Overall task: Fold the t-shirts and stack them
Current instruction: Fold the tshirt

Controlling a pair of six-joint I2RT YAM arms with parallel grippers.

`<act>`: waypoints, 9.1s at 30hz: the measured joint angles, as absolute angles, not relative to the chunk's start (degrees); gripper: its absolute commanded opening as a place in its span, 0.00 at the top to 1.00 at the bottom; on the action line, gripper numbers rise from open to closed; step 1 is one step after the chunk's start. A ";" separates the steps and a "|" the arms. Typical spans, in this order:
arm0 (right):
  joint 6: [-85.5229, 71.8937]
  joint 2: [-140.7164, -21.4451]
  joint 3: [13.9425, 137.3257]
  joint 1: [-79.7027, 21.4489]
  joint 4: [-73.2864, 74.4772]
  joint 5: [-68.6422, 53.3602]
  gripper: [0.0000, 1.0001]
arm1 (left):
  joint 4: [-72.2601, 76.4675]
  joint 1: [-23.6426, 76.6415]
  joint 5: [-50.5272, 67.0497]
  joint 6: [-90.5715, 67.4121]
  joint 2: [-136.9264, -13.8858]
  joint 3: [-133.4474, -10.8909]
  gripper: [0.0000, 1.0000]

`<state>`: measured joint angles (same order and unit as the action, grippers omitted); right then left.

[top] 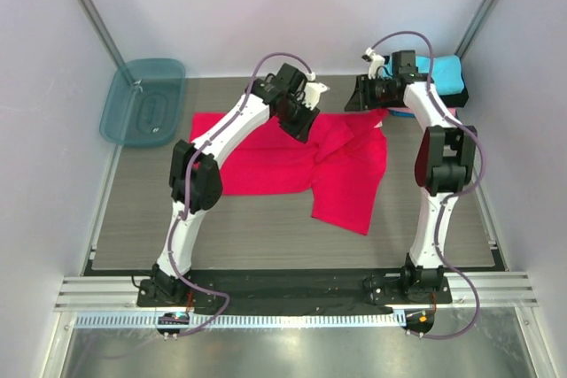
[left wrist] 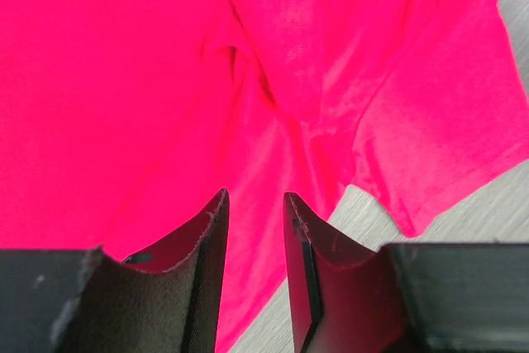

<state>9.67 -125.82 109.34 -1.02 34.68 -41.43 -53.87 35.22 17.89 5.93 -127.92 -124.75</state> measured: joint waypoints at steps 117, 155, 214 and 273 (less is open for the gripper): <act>17.85 -133.88 112.79 5.30 48.27 -26.20 0.64 | -55.29 9.39 5.78 12.53 -136.75 -118.32 0.56; 27.14 -97.51 88.99 6.92 52.14 -25.30 0.65 | -54.94 14.85 9.91 9.37 -102.30 -92.09 0.66; 30.26 -99.94 76.95 8.36 51.07 -26.41 0.72 | -53.76 12.69 6.24 11.03 -116.31 -85.21 0.75; 22.87 -130.61 108.07 2.26 43.94 -26.89 0.68 | -58.22 6.13 2.39 21.76 -106.56 -84.71 0.75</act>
